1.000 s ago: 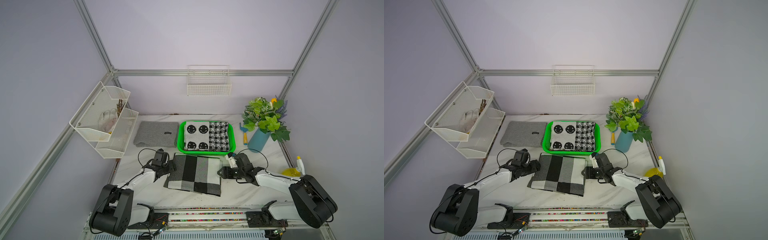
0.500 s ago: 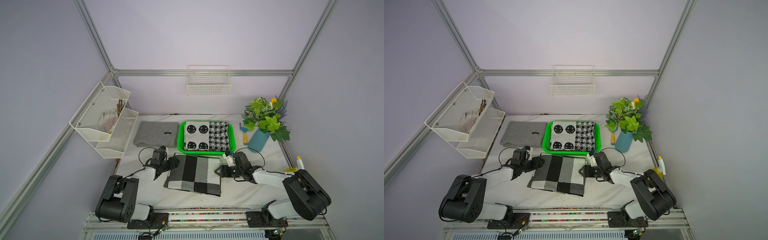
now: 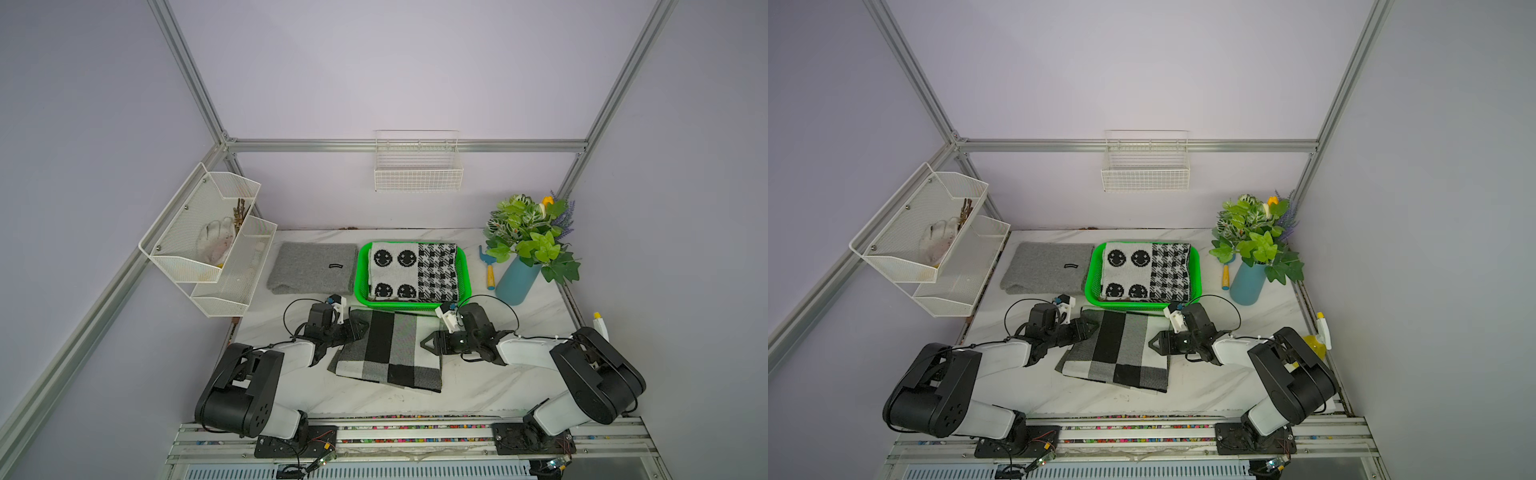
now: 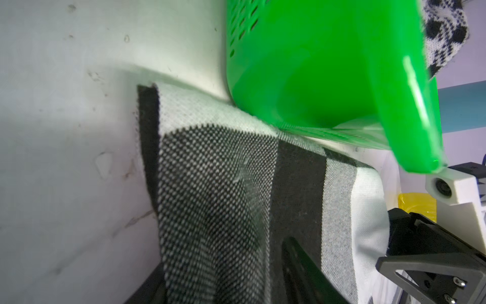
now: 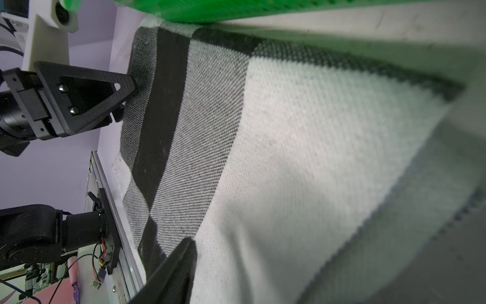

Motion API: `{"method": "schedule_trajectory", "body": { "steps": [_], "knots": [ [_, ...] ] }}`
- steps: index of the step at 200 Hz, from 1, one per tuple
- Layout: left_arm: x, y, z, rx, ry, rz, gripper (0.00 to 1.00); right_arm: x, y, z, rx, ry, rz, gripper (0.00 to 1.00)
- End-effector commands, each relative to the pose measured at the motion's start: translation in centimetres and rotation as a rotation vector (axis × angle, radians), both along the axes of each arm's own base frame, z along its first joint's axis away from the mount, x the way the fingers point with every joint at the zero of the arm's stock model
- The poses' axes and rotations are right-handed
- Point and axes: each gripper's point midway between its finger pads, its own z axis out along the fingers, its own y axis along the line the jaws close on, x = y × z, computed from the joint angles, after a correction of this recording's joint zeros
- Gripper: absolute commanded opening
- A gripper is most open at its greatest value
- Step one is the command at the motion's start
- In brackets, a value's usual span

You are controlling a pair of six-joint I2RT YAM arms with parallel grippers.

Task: Put the folded scarf in the basket
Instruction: Pick up the scarf at the center of the board, then place the scarf in the basket.

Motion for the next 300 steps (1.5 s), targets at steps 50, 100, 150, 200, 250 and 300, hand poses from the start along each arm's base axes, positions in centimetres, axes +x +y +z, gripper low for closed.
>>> {"method": "schedule_trajectory", "body": {
  "steps": [50,100,150,200,250,300],
  "knots": [
    [-4.1,-0.8,-2.7,0.011,0.144,-0.057,0.13,-1.6,0.1,-2.1,-0.058,0.072,0.016,0.15],
    [-4.9,-2.6,0.3,-0.054,0.064,-0.097,0.0,-2.6,1.6,1.1,0.004,-0.001,0.062,0.0],
    [-6.2,-3.5,8.2,-0.085,-0.112,-0.102,0.0,-3.8,2.2,8.8,0.082,-0.162,0.078,0.0],
    [-3.9,-4.7,18.3,-0.129,-0.269,-0.121,0.0,-1.7,1.9,19.8,0.093,-0.371,0.031,0.0],
    [1.8,-6.7,26.2,-0.142,-0.397,-0.107,0.0,3.2,2.4,26.2,0.025,-0.477,-0.029,0.0],
    [11.6,-8.8,25.6,-0.148,-0.38,-0.089,0.0,12.6,0.6,27.8,-0.058,-0.5,-0.163,0.0]
  ]
}}
